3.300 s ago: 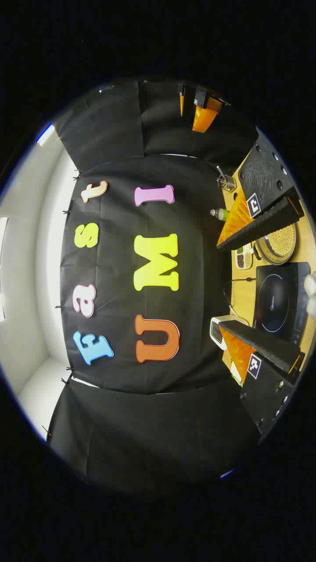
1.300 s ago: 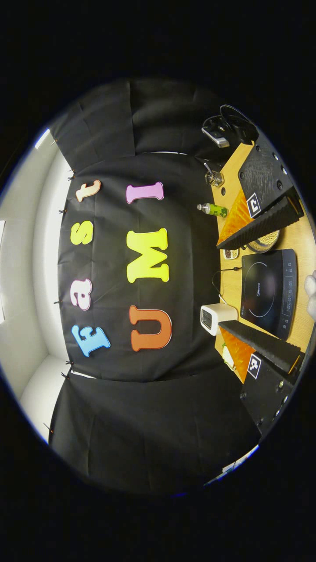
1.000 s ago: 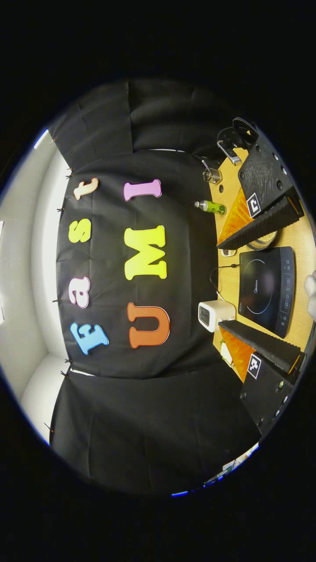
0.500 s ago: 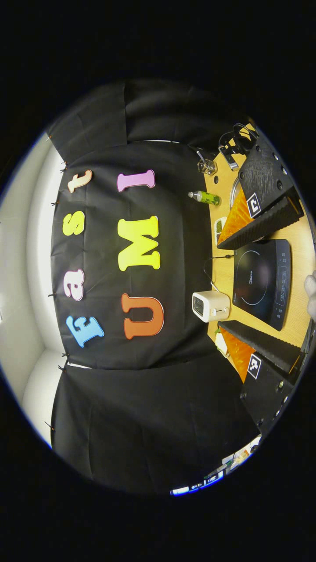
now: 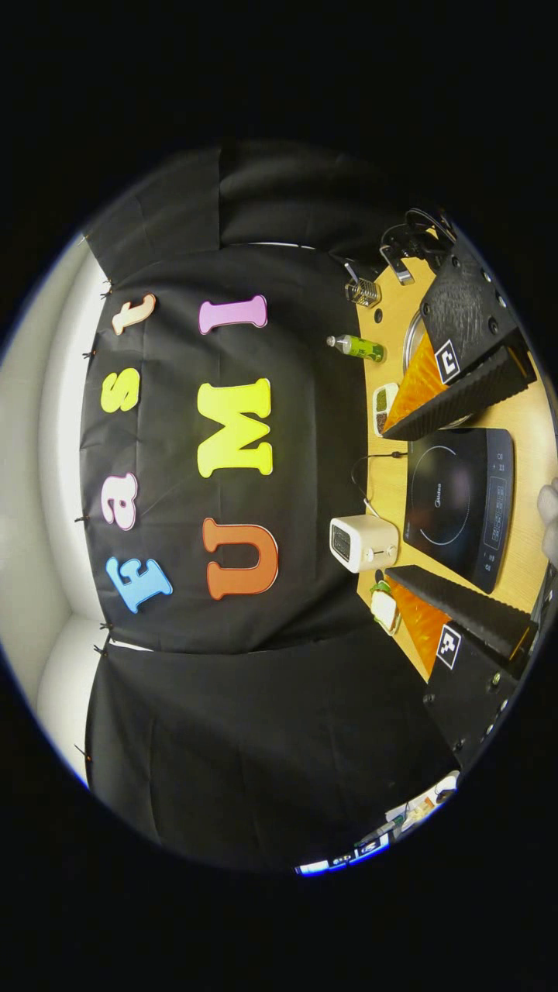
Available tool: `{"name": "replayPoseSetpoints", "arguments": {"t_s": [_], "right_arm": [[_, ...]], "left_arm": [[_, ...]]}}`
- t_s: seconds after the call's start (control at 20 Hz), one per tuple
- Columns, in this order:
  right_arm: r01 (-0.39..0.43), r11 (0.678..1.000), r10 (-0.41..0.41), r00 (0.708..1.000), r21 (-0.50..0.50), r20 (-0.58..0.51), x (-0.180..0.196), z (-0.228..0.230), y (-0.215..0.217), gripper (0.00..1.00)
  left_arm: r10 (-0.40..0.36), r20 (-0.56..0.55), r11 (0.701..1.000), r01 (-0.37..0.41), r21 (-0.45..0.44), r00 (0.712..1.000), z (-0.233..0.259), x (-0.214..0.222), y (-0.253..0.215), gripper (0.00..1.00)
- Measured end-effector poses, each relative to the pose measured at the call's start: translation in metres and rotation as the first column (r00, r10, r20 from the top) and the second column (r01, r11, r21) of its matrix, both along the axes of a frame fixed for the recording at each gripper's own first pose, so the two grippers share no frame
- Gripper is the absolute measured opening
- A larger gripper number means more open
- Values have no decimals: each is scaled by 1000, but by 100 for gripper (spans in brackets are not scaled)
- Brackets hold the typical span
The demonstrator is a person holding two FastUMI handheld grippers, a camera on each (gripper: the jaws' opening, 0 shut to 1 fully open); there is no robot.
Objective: First push the handle of the pot to place it horizontally, then grasp the pot with both hands and set it on the induction cooktop.
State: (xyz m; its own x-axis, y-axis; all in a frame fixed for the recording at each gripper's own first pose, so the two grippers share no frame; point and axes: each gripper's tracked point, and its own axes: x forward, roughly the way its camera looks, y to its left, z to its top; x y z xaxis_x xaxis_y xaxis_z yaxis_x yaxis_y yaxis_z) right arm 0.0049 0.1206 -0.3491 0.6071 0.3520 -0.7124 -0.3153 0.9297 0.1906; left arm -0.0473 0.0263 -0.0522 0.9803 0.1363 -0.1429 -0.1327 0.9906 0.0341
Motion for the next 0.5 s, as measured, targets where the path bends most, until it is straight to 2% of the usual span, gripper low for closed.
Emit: {"name": "replayPoseSetpoints", "arguments": {"t_s": [0.1,0.15,0.5], "right_arm": [[-6,1000,6,1000,3,-2,2,-1,-7,0],[-7,1000,7,1000,3,-1,4,-2,-11,4],[-53,999,53,999,0,-1,19,-4,-37,4]], "left_arm": [[5,-4,1000,-5,1,1000,-1,3,-5,96],[8,-6,1000,-8,0,1000,-1,5,-9,96],[53,-22,999,-53,-13,998,-4,10,-28,96]]}}
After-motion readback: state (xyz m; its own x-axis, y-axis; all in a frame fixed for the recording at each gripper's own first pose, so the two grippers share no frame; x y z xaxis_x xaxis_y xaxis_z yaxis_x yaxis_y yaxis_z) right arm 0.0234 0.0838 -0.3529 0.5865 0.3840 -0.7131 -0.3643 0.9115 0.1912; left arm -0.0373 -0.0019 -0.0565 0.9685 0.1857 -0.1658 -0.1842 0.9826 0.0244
